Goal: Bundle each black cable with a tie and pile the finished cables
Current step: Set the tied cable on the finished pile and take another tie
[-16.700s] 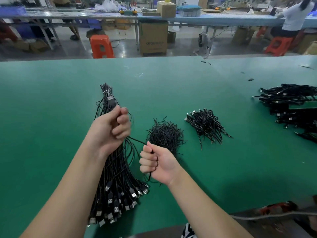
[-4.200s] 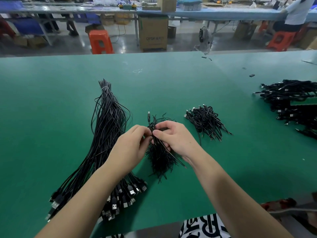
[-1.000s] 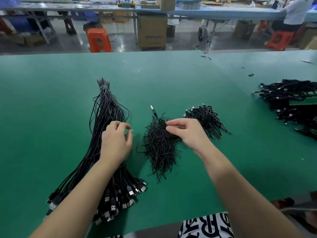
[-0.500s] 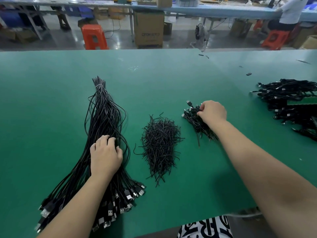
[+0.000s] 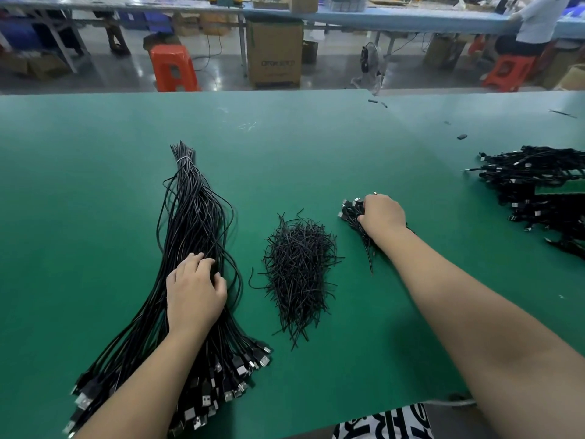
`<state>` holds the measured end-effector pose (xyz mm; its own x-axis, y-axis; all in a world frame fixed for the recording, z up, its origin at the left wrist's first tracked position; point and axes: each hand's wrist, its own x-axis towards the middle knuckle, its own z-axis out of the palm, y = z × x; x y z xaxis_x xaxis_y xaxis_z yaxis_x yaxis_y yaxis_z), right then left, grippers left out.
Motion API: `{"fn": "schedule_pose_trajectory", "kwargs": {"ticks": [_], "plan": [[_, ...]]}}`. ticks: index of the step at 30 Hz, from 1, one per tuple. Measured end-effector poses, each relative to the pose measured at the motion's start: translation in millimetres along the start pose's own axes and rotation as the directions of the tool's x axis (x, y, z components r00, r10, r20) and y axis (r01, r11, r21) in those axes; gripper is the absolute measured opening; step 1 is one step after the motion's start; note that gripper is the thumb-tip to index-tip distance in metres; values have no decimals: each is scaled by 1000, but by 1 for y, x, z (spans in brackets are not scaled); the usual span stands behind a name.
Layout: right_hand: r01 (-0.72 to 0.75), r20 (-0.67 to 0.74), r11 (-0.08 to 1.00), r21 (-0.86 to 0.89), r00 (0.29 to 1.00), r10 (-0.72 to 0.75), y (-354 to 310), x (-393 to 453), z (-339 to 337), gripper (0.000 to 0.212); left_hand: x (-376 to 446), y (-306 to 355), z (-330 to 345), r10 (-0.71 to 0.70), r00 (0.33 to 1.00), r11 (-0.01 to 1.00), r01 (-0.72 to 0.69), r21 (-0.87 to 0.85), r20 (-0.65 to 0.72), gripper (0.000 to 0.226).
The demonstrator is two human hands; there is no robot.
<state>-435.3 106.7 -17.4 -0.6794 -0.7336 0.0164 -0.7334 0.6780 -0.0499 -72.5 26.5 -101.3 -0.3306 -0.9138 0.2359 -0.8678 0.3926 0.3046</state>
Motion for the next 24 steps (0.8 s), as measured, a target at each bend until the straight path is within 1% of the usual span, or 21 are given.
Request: {"fn": "schedule_pose_trajectory", "kwargs": {"ticks": [3,5,9,11,13,16,19,22,24], "plan": [[42,-7,999,-17,999,-42,-3,-2,-1,22,-1,1,-2,-4,1000,1000,4,-11,1,34],[73,-35,997,-24,997,-74,-8,-4,-2,26,-1,1,-3,-5,1000,1000,5,-18,5,34],[167,-101,986,-17,981,-168,-29,-11,-10,25,-1,2,-4,-14,1000,999,14,-31,7,34],[232,-127,972,32,966,-226,-44,-20,-17,24,-2,3,-5,-24,1000,998,24,-54,1,32],[319,-118,942,106,944,-307,-64,-33,-27,23,-2,3,-6,-27,1000,997,27,-72,-7,30],[471,-23,849,240,877,-480,-100,-63,-40,24,-2,3,-7,-19,1000,997,17,-77,-17,29],[519,136,754,402,781,-610,-134,-99,-37,23,-2,3,-8,-14,999,995,11,-100,-35,27],[505,250,724,471,710,-658,-165,-130,-16,27,-2,2,-8,-24,998,988,14,-153,-66,26],[499,304,744,444,697,-650,-180,-147,2,32,-1,2,-7,-26,996,985,12,-175,-82,26]]}}
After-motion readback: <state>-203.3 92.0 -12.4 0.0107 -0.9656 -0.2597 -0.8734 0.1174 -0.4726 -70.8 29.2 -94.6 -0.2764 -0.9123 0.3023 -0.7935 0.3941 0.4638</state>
